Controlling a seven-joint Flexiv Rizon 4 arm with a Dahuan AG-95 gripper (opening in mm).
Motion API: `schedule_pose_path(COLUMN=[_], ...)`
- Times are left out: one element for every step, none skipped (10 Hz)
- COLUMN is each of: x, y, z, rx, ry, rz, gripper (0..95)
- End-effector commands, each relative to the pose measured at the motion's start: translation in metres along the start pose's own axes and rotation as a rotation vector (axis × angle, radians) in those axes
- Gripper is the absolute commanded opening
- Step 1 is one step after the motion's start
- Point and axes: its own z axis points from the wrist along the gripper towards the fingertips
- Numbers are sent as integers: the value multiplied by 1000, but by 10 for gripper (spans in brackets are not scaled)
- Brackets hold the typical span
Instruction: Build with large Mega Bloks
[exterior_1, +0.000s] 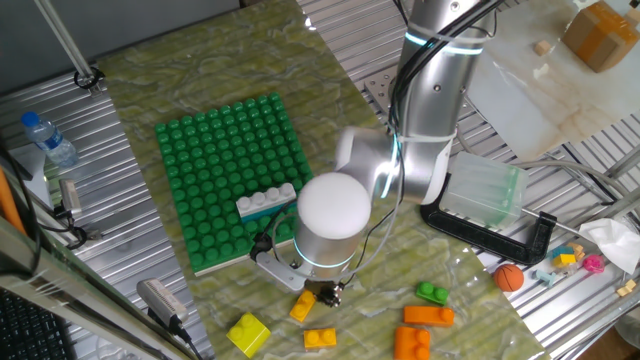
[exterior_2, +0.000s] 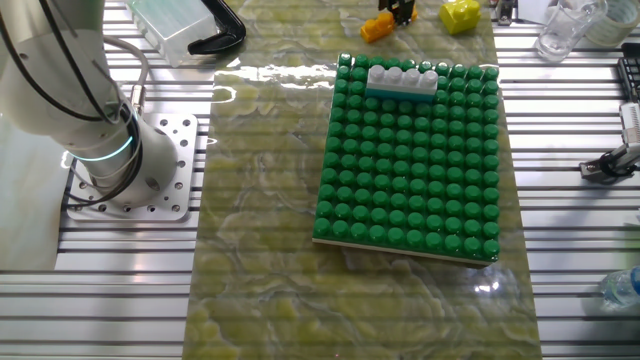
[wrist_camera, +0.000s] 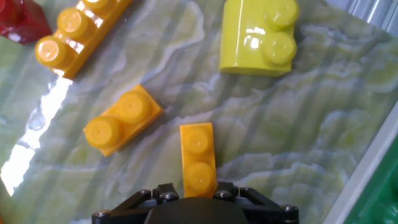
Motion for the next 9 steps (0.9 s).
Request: schedule_pose_path(x=[-3,-5,-5,-5,-5,-5,-5,-5,-5], y=[0,-1,-1,-1,-1,-1,-1,-1,-1], z=[1,4,6,6,6,6,7,7,7], rx=[-4,-5,-5,-6,-6,-6,-6,-7,-6], ry=[1,7,7,7,7,7,10,12,13], rz=[-9,-18,-21,-25,-25,-25,-25,-23,-21], gripper=[570,570,570,570,380,380,380,380,380])
